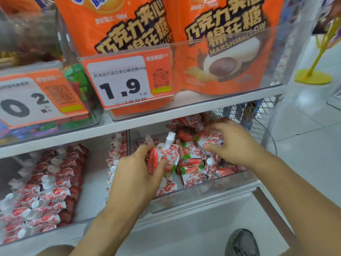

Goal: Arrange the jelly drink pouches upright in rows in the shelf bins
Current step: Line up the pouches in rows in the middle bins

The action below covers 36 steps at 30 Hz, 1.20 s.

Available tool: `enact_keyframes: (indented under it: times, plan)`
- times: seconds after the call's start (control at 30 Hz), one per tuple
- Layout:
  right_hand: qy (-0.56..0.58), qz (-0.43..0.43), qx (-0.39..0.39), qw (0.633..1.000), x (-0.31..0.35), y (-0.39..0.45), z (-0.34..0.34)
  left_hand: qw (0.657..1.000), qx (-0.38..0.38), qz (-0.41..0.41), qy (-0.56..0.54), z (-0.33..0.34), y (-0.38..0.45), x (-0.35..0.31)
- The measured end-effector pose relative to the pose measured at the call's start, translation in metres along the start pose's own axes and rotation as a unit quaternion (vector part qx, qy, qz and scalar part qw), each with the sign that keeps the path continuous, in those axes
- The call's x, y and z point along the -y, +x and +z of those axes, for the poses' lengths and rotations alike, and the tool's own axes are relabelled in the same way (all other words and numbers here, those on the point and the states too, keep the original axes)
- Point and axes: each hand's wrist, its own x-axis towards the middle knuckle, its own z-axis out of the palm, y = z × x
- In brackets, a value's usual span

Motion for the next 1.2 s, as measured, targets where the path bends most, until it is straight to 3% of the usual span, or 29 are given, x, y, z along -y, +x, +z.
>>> enact_keyframes:
  times: [0.07, 0.2, 0.3, 0.4, 0.53, 0.6, 0.67, 0.77, 0.87, 1.03, 1.13, 1.2]
  plan:
    - [-0.053, 0.015, 0.035, 0.998, 0.005, 0.005, -0.001, 1.0, 0.002, -0.012, -0.02, 0.0, 0.002, -0.004]
    - [-0.153, 0.03, 0.012, 0.988, 0.013, 0.015, 0.003, 0.999, 0.023, -0.013, -0.038, -0.001, 0.0, -0.008]
    - [-0.138, 0.114, 0.006, 0.984, 0.022, 0.014, 0.005, 0.994, 0.043, -0.046, -0.091, -0.004, -0.001, -0.01]
    - [-0.069, 0.159, -0.026, 0.985, 0.032, 0.007, 0.004, 0.987, 0.069, -0.07, -0.126, -0.006, -0.003, -0.009]
    - [0.127, 0.107, -0.12, 0.979, 0.033, -0.011, -0.002, 0.983, 0.074, -0.082, -0.15, -0.007, -0.008, -0.008]
    - [0.222, 0.087, -0.125, 0.963, 0.031, -0.02, -0.006, 0.971, 0.088, -0.114, -0.189, -0.006, -0.008, -0.005]
    - [0.356, 0.071, -0.109, 0.925, 0.031, -0.023, -0.008, 0.922, 0.14, -0.182, -0.313, -0.005, -0.007, -0.004]
    - [0.556, 0.09, -0.082, 0.822, 0.034, -0.024, -0.011, 0.851, 0.162, -0.251, -0.433, -0.002, -0.005, -0.006]
    - [0.597, 0.074, -0.037, 0.798, 0.035, -0.025, -0.013, 0.809, 0.18, -0.275, -0.487, -0.001, -0.003, -0.006]
    - [0.652, 0.1, 0.056, 0.749, 0.033, -0.025, -0.01, 0.773, 0.23, -0.275, -0.524, 0.001, -0.004, -0.005]
    - [0.657, 0.122, 0.105, 0.737, 0.033, -0.026, -0.011, 0.775, 0.235, -0.271, -0.52, 0.002, -0.006, -0.007]
    - [0.654, 0.085, 0.14, 0.739, 0.032, -0.026, -0.011, 0.784, 0.225, -0.269, -0.512, 0.002, -0.005, -0.006]
